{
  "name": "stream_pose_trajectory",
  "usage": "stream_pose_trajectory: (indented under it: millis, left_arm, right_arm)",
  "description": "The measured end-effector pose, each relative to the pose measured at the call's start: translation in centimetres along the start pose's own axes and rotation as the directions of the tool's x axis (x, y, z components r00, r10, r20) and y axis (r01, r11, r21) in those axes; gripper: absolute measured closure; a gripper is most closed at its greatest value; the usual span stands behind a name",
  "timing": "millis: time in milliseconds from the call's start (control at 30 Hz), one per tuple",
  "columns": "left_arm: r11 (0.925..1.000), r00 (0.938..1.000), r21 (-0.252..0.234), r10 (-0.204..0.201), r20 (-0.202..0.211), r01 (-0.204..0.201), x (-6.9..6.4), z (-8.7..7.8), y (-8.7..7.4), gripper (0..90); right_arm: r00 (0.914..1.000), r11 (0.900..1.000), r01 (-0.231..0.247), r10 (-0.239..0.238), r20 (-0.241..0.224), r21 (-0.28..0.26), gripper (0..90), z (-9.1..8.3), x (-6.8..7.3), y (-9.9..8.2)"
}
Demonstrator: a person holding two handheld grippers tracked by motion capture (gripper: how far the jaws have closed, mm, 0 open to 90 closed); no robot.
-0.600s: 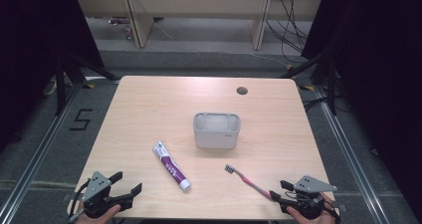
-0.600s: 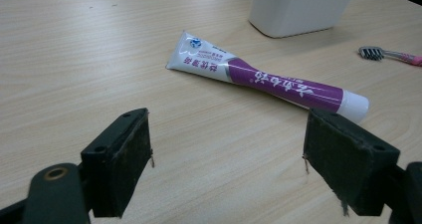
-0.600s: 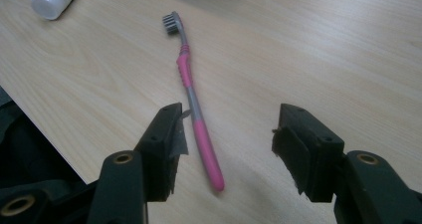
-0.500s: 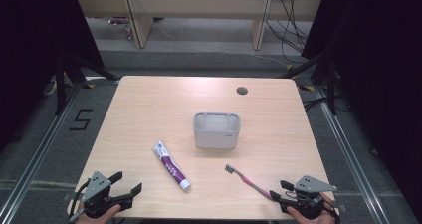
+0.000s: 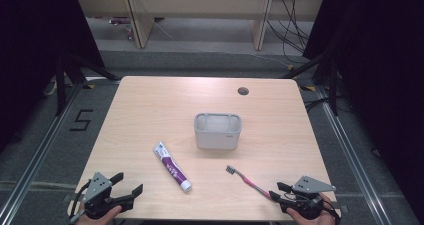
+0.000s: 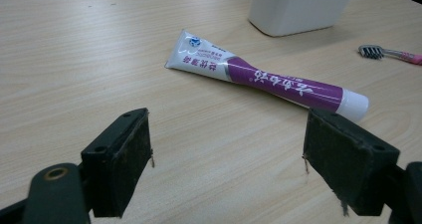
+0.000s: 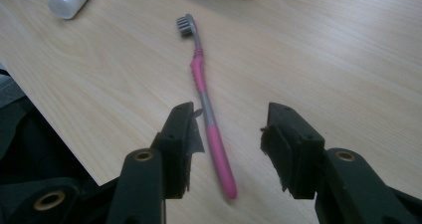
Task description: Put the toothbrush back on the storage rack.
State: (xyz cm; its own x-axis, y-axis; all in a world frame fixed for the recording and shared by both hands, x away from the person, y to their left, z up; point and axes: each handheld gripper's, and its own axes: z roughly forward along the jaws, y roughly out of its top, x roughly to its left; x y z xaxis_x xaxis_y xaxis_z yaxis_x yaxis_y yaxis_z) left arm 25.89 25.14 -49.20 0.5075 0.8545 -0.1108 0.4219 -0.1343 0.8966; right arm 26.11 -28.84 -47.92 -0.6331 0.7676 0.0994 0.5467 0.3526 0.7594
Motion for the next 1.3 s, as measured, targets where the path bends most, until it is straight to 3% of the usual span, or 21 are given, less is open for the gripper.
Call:
stream_pose_trajectory:
  millis: [33, 67, 100, 167, 233, 267, 333, 433, 467, 500, 600, 633, 767, 833, 933, 967, 1000, 1033, 1200, 1267, 1300]
  left_arm:
    - [1.0, 1.0, 0.0, -0.001, 0.0, 0.001, 0.0, 0.0, 0.0, 18.3]
    - [1.0, 1.0, 0.0, -0.001, 0.0, 0.001, 0.0, 0.0, 0.0, 18.3]
    - [1.0, 1.0, 0.0, 0.0, 0.0, 0.0, 0.0, 0.0, 0.0, 18.3]
    - [1.0, 1.0, 0.0, 0.0, 0.0, 0.0, 0.0, 0.0, 0.0, 18.3]
    - [1.0, 1.0, 0.0, 0.0, -0.001, 0.0, 0.0, 0.0, 0.0, 18.3]
    - [1.0, 1.0, -0.001, -0.001, -0.001, 0.001, 0.0, 0.0, 0.0, 18.3]
    - [1.0, 1.0, 0.001, 0.0, -0.001, 0.0, 0.0, 0.0, 0.0, 18.3]
    - [1.0, 1.0, 0.0, 0.001, 0.0, -0.001, 0.0, 0.0, 0.0, 18.3]
    - [1.0, 1.0, -0.001, 0.002, 0.001, -0.002, 0.0, 0.0, 0.0, 18.3]
    - [1.0, 1.0, -0.001, 0.0, 0.001, 0.0, 0.0, 0.0, 0.0, 18.3]
    - [1.0, 1.0, 0.001, -0.001, 0.0, 0.001, 0.0, 0.0, 0.0, 18.3]
    - [1.0, 1.0, 0.002, 0.002, 0.0, -0.002, 0.0, 0.1, 0.0, 18.3]
    - [1.0, 1.0, 0.004, 0.006, -0.003, -0.006, 0.0, -0.1, 0.1, 18.3]
    - [0.9998, 0.9998, 0.014, -0.012, -0.017, 0.013, -0.2, -0.2, 0.0, 18.3]
    - [1.0, 1.0, 0.003, 0.007, 0.0, -0.007, 0.0, 0.0, 0.1, 18.3]
    - [0.9999, 0.9999, 0.011, -0.01, -0.01, 0.01, -0.2, -0.1, 0.0, 18.3]
    - [1.0, 1.0, 0.007, 0.005, -0.003, -0.005, -0.1, -0.1, 0.1, 18.3]
    - [1.0, 1.0, 0.002, 0.004, 0.001, -0.004, 0.0, 0.0, 0.1, 18.3]
    - [1.0, 1.0, 0.002, 0.006, 0.002, -0.006, 0.0, 0.0, 0.1, 18.3]
    - [0.9999, 0.9999, 0.013, -0.009, -0.007, 0.009, -0.2, -0.1, 0.0, 18.3]
    - [0.9999, 0.9999, 0.001, 0.014, 0.008, -0.014, 0.0, 0.0, 0.1, 18.3]
  right_arm:
    - [0.9995, 0.9994, 0.032, -0.032, 0.003, -0.016, 55.9, 0.1, -0.2, 0.1]
    - [0.9995, 0.9994, 0.032, -0.032, 0.003, -0.016, 55.9, 0.1, -0.2, 0.1]
    - [0.9998, 1.0, -0.001, 0.001, -0.017, 0.001, 56.2, 0.1, 0.1, 0.2]
    - [0.9992, 0.9994, 0.032, -0.033, -0.024, -0.011, 58.9, 0.5, 0.0, 0.5]
    - [0.9991, 0.9997, 0.024, -0.025, -0.034, -0.008, 60.0, 0.5, 0.2, 0.5]
    - [0.9991, 0.9998, 0.02, -0.02, -0.036, -0.003, 62.5, 0.6, 0.3, 0.6]
    - [0.9972, 0.9978, 0.064, -0.065, -0.039, -0.019, 67.6, 0.7, 0.3, 0.8]
    - [0.9975, 0.9994, 0.035, -0.035, -0.061, -0.004, 76.1, 0.8, 0.6, 1.0]
    - [0.9967, 0.9983, 0.057, -0.058, -0.057, -0.011, 79.1, 0.9, 0.5, 1.1]
    - [0.9943, 0.9982, 0.059, -0.06, -0.089, -0.01, 81.6, 1.0, 0.5, 1.1]
    - [0.9932, 0.9963, 0.084, -0.085, -0.079, -0.015, 88.7, 1.3, 0.5, 1.3]
    - [0.9933, 0.9974, 0.072, -0.071, -0.091, 0.001, 89.5, 1.3, 0.6, 1.4]
    - [0.9902, 0.995, 0.1, -0.099, -0.098, -0.002, 90.0, 1.8, 0.6, 1.9]
    - [0.9891, 0.9939, 0.11, -0.109, -0.099, 0.007, 90.0, 2.2, 0.9, 2.2]
    - [0.9863, 0.9916, 0.128, -0.126, -0.106, 0.014, 90.0, 3.0, 1.1, 2.8]
    - [0.984, 0.9898, 0.141, -0.138, -0.113, 0.019, 90.0, 3.3, 1.2, 3.1]
    - [0.9859, 0.9912, 0.127, -0.122, -0.114, 0.035, 90.0, 3.5, 1.4, 3.3]
    - [0.9812, 0.9864, 0.162, -0.158, -0.111, 0.027, 90.0, 3.9, 1.3, 3.6]
    - [0.9744, 0.9796, 0.195, -0.188, -0.124, 0.049, 90.0, 5.4, 1.7, 4.7]
    - [0.9762, 0.9796, 0.188, -0.178, -0.124, 0.072, 90.0, 5.9, 2.0, 5.1]
    - [0.974, 0.9769, 0.2, -0.19, -0.123, 0.075, 90.0, 6.2, 2.0, 5.4]
